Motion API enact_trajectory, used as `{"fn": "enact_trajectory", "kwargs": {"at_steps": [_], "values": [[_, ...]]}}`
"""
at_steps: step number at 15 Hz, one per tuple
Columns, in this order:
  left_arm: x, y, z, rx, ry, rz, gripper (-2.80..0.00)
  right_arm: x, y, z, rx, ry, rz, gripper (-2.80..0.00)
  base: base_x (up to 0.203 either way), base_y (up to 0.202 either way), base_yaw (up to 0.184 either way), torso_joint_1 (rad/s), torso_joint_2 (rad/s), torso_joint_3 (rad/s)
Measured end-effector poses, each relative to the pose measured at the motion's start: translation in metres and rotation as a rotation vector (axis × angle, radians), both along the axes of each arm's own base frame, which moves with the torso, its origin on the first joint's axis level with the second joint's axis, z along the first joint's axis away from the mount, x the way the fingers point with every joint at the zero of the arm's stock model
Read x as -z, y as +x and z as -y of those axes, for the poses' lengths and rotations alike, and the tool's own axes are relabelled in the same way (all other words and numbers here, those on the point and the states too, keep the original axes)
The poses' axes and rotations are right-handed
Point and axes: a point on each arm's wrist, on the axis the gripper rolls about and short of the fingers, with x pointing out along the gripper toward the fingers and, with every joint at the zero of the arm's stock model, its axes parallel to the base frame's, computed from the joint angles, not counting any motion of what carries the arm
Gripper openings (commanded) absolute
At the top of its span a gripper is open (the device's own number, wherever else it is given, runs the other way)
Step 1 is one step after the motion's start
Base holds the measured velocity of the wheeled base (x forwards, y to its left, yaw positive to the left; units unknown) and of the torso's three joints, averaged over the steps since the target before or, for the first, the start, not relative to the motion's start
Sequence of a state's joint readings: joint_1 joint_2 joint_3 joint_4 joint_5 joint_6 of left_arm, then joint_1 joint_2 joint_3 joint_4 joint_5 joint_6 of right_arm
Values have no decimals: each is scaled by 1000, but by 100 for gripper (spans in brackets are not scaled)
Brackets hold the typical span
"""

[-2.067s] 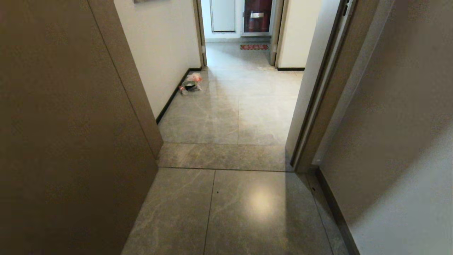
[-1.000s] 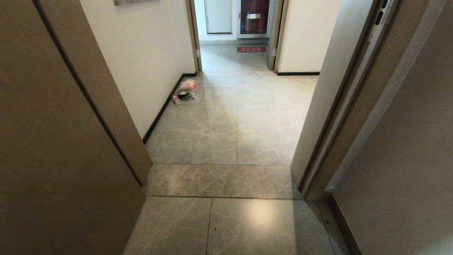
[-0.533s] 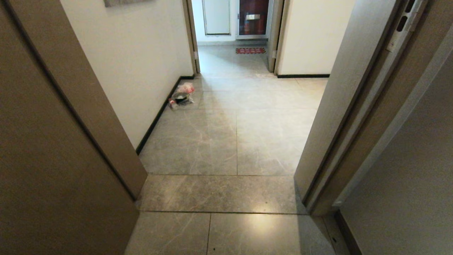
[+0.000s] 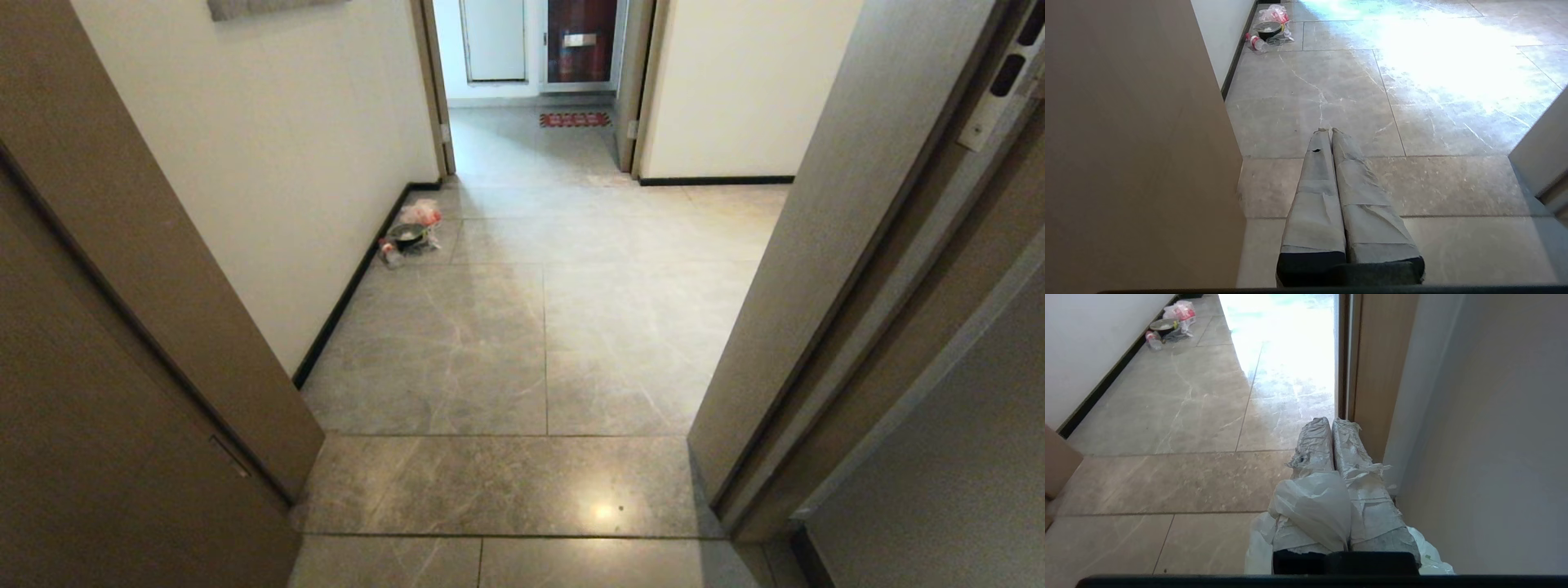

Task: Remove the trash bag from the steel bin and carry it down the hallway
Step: Put the trash bag at the door

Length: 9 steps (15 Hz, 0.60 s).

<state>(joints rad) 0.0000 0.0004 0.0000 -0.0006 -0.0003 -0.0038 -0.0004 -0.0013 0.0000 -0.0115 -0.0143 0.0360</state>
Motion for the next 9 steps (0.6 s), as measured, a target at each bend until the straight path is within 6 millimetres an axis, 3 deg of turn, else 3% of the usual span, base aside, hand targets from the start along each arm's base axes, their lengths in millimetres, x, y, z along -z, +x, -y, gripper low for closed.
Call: {"fn": "enact_trajectory", "kwargs": {"at_steps": [3, 6, 9], "values": [[0, 0, 0, 0, 0, 0, -280, 0, 0, 0, -1, 0, 2, -280, 0, 0, 0, 0, 0, 0], [0, 0, 0, -1, -1, 0, -280, 0, 0, 0, -1, 1, 0, -280, 21, 169, 3, 3, 4, 4], [0, 0, 0, 0, 0, 2, -280, 0, 0, 0, -1, 1, -2, -280, 16, 2, -1, -2, 1, 2]]}}
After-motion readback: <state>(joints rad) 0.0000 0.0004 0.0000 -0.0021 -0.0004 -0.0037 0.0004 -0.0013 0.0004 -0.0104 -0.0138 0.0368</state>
